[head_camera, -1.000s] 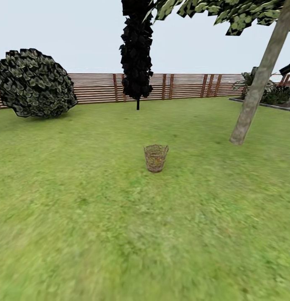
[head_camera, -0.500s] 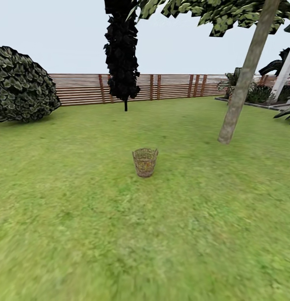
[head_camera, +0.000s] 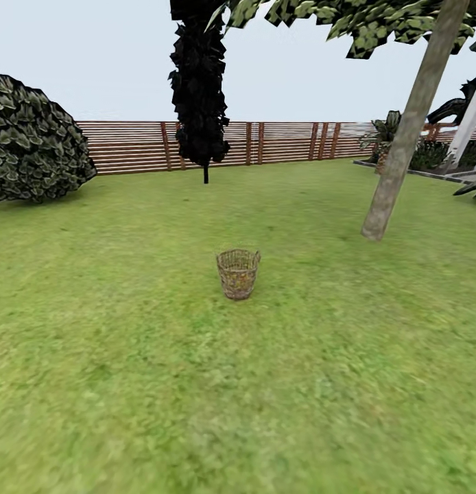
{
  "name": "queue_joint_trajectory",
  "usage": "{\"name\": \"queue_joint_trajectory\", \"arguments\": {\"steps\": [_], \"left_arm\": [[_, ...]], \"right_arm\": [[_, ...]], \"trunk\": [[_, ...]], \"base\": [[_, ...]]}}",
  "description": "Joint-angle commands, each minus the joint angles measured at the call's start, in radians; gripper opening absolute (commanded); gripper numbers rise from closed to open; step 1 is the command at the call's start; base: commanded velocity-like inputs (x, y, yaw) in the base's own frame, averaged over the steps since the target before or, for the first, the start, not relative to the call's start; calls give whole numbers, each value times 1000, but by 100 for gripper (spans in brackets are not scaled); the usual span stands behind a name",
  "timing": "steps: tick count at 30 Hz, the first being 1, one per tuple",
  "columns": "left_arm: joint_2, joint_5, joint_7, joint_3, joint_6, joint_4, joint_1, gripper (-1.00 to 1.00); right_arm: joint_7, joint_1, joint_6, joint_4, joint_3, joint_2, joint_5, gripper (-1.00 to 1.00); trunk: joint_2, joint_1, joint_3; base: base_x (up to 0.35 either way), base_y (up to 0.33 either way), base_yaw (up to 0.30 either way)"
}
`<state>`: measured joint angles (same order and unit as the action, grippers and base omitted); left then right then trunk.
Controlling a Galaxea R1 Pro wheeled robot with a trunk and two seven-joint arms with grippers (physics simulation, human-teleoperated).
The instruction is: Take the three Easter eggs out of the wicker basket on the lawn in the garden, then place them on the lawn next to a single tree (choose any tree) so that all three eggs are next to the same tree and none are left in the basket.
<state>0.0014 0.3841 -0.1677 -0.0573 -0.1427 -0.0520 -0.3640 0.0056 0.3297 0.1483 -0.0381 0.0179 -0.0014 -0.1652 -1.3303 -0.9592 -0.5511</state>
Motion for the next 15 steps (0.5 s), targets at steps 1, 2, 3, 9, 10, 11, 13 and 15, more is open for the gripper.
{"name": "queue_joint_trajectory", "arguments": {"steps": [1, 2, 3, 9, 10, 11, 13, 15], "left_arm": [[0, -1, -3, -6, -1, -1, -1, 100], [0, -1, -3, -6, -1, -1, -1, 100], [0, -1, -3, -6, -1, -1, -1, 100], [0, -1, -3, -6, -1, -1, -1, 100], [0, 0, -3, -6, -1, -1, -1, 100], [0, 0, -3, -6, -1, -1, -1, 100], [0, -1, -3, -6, -1, -1, -1, 100], [0, -1, -3, -6, -1, -1, -1, 100]], "right_arm": [[1, 2, 7, -4, 1, 0, -4, 100], [1, 2, 7, -4, 1, 0, -4, 100], [1, 2, 7, -4, 2, 0, -4, 100], [1, 2, 7, -4, 1, 1, -5, 100], [1, 2, 7, -4, 1, 1, -4, 100], [1, 2, 7, -4, 1, 1, -4, 100], [1, 2, 7, -3, 1, 1, -4, 100], [1, 2, 7, -3, 1, 1, -4, 100]], "trunk": [[0, -1, -1], [0, -1, -1], [0, -1, -1], [0, -1, -1], [0, -1, -1], [0, -1, -1], [0, -1, -1], [0, -1, -1]], "base": [[326, 0, 0], [326, 0, 0], [326, 0, 0], [326, 0, 0], [326, 0, 0], [326, 0, 0], [326, 0, 0], [326, 0, 0]]}}
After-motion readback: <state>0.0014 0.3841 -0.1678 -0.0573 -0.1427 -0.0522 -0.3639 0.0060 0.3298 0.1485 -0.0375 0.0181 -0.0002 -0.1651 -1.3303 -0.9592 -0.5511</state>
